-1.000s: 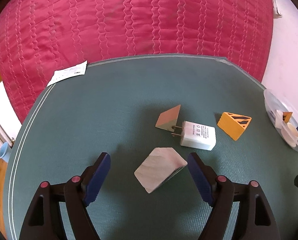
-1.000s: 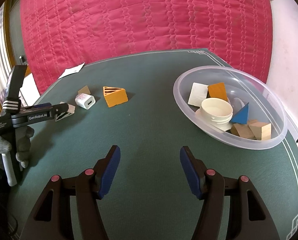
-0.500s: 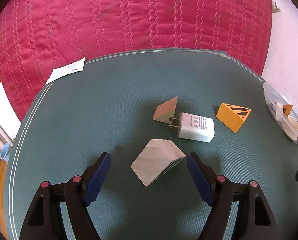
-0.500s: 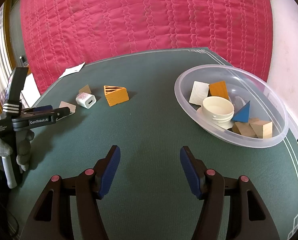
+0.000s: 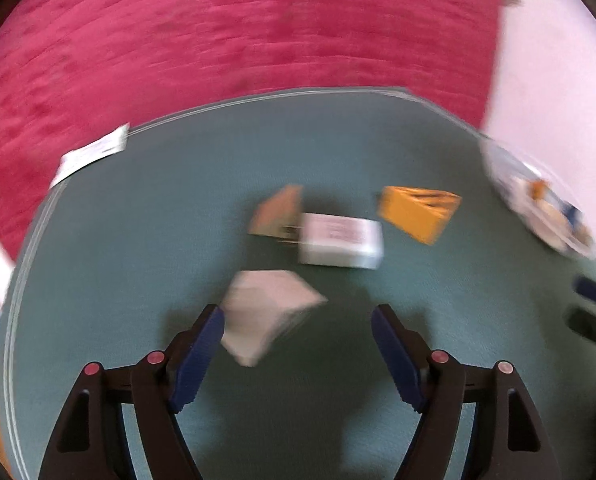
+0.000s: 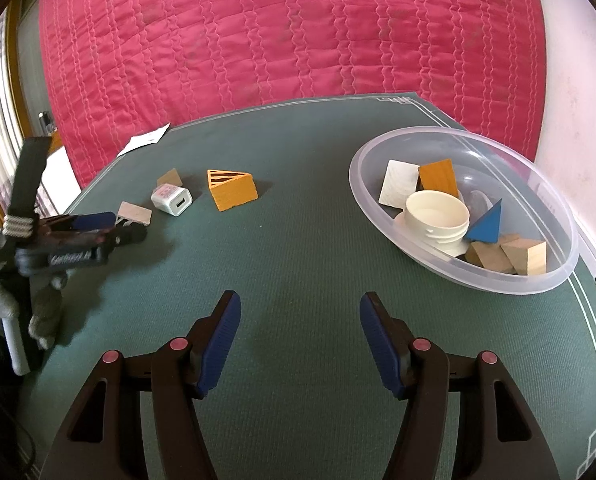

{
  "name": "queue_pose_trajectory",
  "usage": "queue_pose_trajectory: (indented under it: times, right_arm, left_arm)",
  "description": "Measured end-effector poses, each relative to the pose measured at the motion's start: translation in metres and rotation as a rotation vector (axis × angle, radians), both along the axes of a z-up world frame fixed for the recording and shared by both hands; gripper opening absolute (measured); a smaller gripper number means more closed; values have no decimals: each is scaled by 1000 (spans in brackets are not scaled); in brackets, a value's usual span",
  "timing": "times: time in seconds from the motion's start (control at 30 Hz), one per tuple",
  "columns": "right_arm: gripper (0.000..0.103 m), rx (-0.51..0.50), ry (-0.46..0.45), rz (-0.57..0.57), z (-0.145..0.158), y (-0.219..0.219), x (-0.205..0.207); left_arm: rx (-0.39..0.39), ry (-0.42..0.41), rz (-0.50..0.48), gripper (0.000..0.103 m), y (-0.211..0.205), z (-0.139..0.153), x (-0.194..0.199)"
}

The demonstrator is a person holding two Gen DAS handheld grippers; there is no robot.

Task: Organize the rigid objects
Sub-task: 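Grasp the pale wooden cube with the left gripper, then grasp the white charger with the right gripper while the left gripper holds the wooden cube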

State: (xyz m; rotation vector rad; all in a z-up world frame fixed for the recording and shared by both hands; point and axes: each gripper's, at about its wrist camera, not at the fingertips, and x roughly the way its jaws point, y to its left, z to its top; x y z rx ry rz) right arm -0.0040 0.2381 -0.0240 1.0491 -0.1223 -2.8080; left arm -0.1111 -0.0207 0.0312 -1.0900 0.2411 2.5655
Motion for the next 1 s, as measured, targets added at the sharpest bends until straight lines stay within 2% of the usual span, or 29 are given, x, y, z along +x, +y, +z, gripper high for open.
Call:
queue_pose_trajectory:
  times: [0.07, 0.17, 0.3, 0.47, 0.53, 0.6, 0.8, 1.0]
  right_arm:
    - [63, 0, -2, -1, 0, 0, 0]
    - [63, -5, -4, -3, 0, 1, 0]
    - [63, -9, -6, -2, 0, 1, -1]
    - [63, -6, -13, 3, -1, -1, -2]
    - [63, -3, -14, 3, -1, -3, -2]
    - [63, -3, -14, 2, -1, -3, -2]
    - [63, -3, -22, 0, -2, -3, -2]
    - [63, 3, -37, 3, -3, -5, -4]
  left_arm:
    - [-16, 26, -49, 79, 7, 1, 9]
    - [21, 30, -91, 79, 8, 4, 15]
    - [47, 32, -38, 79, -4, 6, 7]
    - [23, 51, 28, 79, -14, 7, -12]
    - [11, 22, 34, 70, -15, 4, -23]
    - [7, -31, 27, 51, -13, -3, -29]
    - [-43, -13, -9, 38, -2, -4, -14]
    - [-37, -8, 55, 31, -6, -1, -12]
